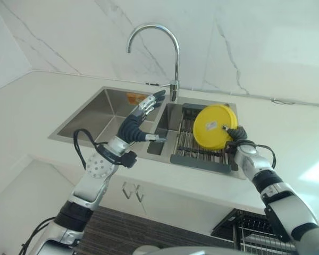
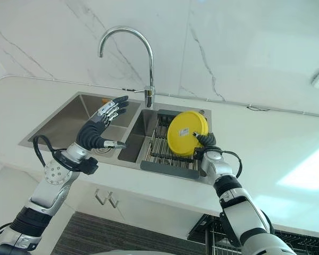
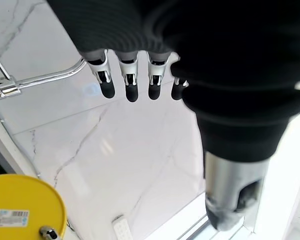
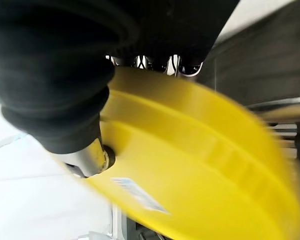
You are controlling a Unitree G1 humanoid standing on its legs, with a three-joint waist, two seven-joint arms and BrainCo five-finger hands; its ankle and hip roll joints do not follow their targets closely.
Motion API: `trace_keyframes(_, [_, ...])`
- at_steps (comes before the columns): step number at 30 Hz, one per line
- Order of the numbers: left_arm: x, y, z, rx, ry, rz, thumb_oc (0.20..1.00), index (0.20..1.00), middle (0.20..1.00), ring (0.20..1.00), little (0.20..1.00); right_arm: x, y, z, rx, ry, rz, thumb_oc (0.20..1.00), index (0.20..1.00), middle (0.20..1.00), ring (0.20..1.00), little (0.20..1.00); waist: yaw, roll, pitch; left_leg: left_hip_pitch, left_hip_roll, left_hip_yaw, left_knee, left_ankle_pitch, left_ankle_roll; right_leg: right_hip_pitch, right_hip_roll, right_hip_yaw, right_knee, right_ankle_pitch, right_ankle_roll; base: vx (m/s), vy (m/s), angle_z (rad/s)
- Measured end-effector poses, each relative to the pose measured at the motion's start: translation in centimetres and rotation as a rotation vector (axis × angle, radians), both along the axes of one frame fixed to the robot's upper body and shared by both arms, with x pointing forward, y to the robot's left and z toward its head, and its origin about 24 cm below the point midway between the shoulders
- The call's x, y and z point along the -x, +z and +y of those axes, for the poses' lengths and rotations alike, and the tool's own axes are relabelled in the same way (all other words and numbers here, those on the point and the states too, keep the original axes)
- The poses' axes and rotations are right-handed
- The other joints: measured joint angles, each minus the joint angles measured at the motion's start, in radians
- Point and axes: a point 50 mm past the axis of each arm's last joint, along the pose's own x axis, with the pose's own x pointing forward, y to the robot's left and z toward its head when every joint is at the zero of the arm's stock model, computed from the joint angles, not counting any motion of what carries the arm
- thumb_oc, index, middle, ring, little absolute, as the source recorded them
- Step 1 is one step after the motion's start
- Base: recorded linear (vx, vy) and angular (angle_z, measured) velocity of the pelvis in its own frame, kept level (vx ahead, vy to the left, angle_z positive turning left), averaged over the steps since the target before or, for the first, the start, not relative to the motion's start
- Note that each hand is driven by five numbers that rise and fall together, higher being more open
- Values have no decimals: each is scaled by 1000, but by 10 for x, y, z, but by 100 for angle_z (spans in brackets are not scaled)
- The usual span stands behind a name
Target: Place the dishes in the dishwasher.
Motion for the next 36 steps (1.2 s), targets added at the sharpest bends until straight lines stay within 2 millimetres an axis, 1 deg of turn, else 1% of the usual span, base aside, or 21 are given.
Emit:
trace_keyframes(7, [0,0,0,7,10,0,1000,1000,1000,1000,1000,0,0,3,31,-36,-4,200,200,200,200,200,0,2,1,0,-1,0,0,0,0,0,-1,1,0,0,0,0,0,0])
trace_keyframes(12, [0,0,0,11,14,0,1000,1000,1000,1000,1000,0,1,3,0,-44,-34,200,200,200,200,200,-1,7,4,0,0,1,0,0,0,0,0,1,0,0,0,-6,1,0])
trace_keyframes(16, [0,0,1,20,12,3,1000,1000,1000,1000,1000,3,2,2,-115,-64,-77,200,200,200,200,200,-6,10,7,0,0,3,0,0,0,-1,-1,1,0,-1,-1,0,0,0])
trace_keyframes(18, [0,-1,1,42,9,13,1000,1000,1000,1000,1000,3,3,7,-260,-78,-98,200,200,200,200,200,-11,10,7,2,0,6,0,0,0,-1,-1,2,0,-1,-1,-20,22,-5])
trace_keyframes(19, [0,-1,1,45,9,13,1000,1000,1000,1000,1000,5,1,12,-340,-75,-100,200,200,200,200,200,-12,10,8,2,1,9,1,0,0,-2,0,3,0,-1,-1,-21,24,-8])
trace_keyframes(22, [0,-1,0,44,7,13,1000,1000,1000,1000,1000,6,-2,26,-501,-57,-92,200,200,200,200,200,-15,12,10,3,1,18,3,0,0,-5,-1,5,0,-1,-1,-20,24,-7])
trace_keyframes(24, [0,-1,0,45,7,13,1000,1000,1000,1000,1000,5,5,34,-603,-28,-116,200,200,200,200,200,-16,12,10,4,1,21,4,0,0,-9,-1,6,0,0,0,-36,35,-4])
trace_keyframes(26, [0,-1,0,45,7,14,1000,1000,1000,1000,1000,5,18,42,-667,21,-170,200,200,200,200,200,-16,10,16,4,1,22,5,0,0,-10,-1,7,0,0,0,-40,28,-2])
trace_keyframes(27, [0,-1,1,45,8,14,1000,1000,1000,1000,1000,5,26,47,-696,51,-201,200,200,200,200,200,-16,8,18,4,1,23,5,0,0,-10,-1,8,0,0,0,-40,24,-2])
trace_keyframes(30, [0,-1,1,46,9,14,1000,1000,1000,1000,1000,7,41,53,-753,101,-265,200,200,200,200,200,-17,0,27,4,1,25,5,0,0,-11,-1,9,0,0,0,-45,26,-2])
trace_keyframes(34, [1,-2,1,46,9,18,1000,1000,1000,1000,1000,12,50,56,-794,133,-312,200,200,200,200,200,-19,-3,30,4,1,36,5,-1,1,-17,-1,27,1,1,1,-40,40,-7])
trace_keyframes(36, [3,-6,3,49,15,28,1000,1000,1000,1000,1000,20,50,56,-810,140,-342,200,200,200,200,200,-26,-3,32,3,3,48,5,-2,2,-32,-1,33,16,1,1,-31,42,-16])
